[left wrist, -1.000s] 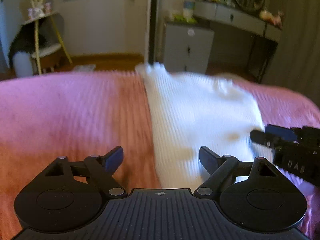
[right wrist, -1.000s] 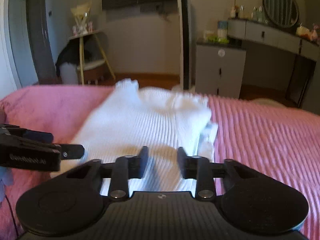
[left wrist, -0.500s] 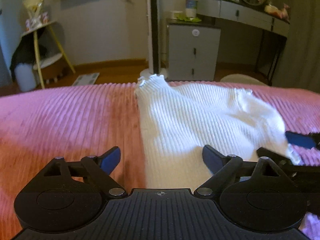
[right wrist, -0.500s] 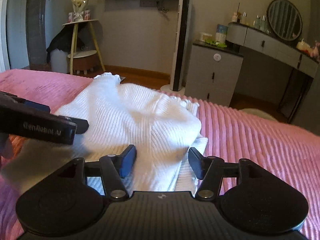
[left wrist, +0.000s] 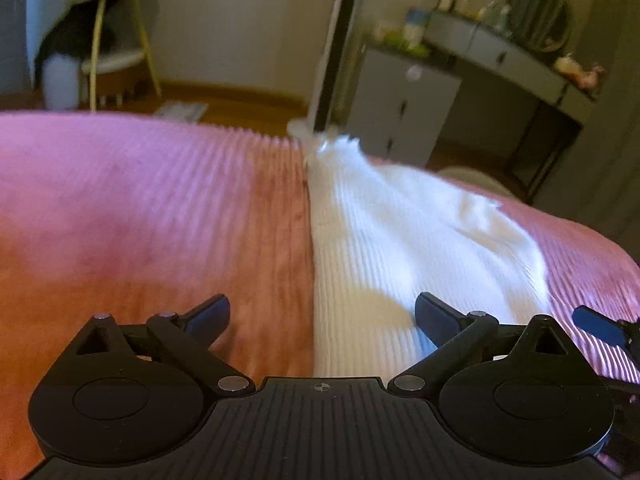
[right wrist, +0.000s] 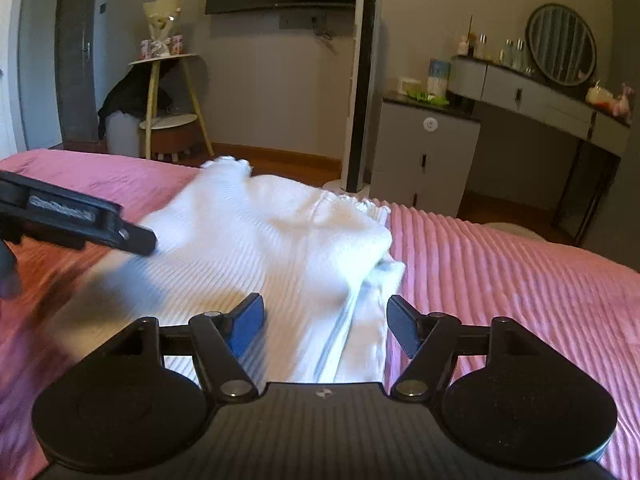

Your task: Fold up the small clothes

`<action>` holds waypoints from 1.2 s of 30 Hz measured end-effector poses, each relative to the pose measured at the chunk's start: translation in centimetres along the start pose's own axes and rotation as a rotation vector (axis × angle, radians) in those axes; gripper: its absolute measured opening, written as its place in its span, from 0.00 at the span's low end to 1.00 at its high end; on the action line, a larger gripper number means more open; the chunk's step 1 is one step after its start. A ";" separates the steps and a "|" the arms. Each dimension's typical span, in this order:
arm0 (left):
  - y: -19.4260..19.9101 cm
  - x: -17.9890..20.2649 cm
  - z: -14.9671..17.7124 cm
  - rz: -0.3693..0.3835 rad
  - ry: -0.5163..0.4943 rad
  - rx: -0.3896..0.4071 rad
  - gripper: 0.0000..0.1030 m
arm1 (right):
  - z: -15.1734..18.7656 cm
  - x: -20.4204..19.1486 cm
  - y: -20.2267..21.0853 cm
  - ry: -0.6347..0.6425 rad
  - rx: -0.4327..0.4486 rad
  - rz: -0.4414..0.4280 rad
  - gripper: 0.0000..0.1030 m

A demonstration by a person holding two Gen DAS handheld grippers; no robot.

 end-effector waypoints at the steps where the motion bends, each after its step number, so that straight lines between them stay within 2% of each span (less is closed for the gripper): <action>1: 0.9 -0.3 0.8 0.007 -0.010 0.010 0.99 | 0.7 -0.3 1.1 -0.013 -0.008 -0.010 0.67; 2: 1.4 -0.7 1.9 0.002 -0.022 0.003 0.99 | 1.3 -0.6 1.5 -0.021 -0.032 -0.020 0.67; 4: 0.5 -1.0 3.6 -0.071 -0.068 -0.050 0.99 | 2.5 -1.5 1.1 0.027 -0.128 0.030 0.67; 5: -0.1 -1.1 4.2 -0.108 -0.080 -0.066 0.99 | 2.9 -1.6 0.9 0.048 -0.149 0.054 0.68; 6: 0.0 -1.2 4.4 -0.109 -0.072 -0.065 0.99 | 2.9 -1.5 1.1 0.041 -0.153 0.059 0.68; 8: 1.3 -0.8 4.1 -0.117 -0.074 -0.035 0.98 | 2.2 -1.4 2.0 0.030 -0.162 0.095 0.68; 10: 3.3 0.1 4.4 -0.137 -0.133 0.025 0.98 | 1.7 -1.6 3.4 0.047 -0.179 0.159 0.75; 11: 4.2 0.6 4.5 -0.146 -0.174 0.047 0.98 | 1.5 -1.9 4.1 0.038 -0.194 0.163 0.78; 15: 7.0 1.8 6.4 -0.187 -0.297 0.071 0.98 | 1.5 -3.0 7.1 -0.048 -0.205 0.058 0.92; 18: 9.2 1.9 7.6 -0.207 -0.325 0.074 0.99 | 1.9 -4.4 9.8 -0.076 -0.206 0.061 0.96; 24: 13.9 0.8 8.0 -0.133 -0.246 0.058 1.00 | 2.0 -6.2 13.2 -0.104 -0.222 0.048 0.96; 29: 15.4 -0.2 7.1 -0.181 -0.180 0.067 1.00 | 0.4 -6.7 14.5 -0.108 -0.252 0.097 0.96; 32: 15.9 -0.6 6.6 -0.171 -0.146 0.042 1.00 | -0.3 -6.8 15.6 -0.125 -0.233 0.078 0.96; 36: 16.2 -0.8 6.6 -0.182 -0.141 0.016 1.00 | -1.4 -7.5 16.1 -0.096 -0.259 0.093 0.96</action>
Point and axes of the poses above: each gripper's, at about its wrist camera, not at the fingertips, and y roughly against the way its jaws point, x to its right, z to its underside, the point moved 2 cm from there along -y, roughly the way its jaws point, and after that the axes turned 15 degrees about y, right-handed, at the moved point
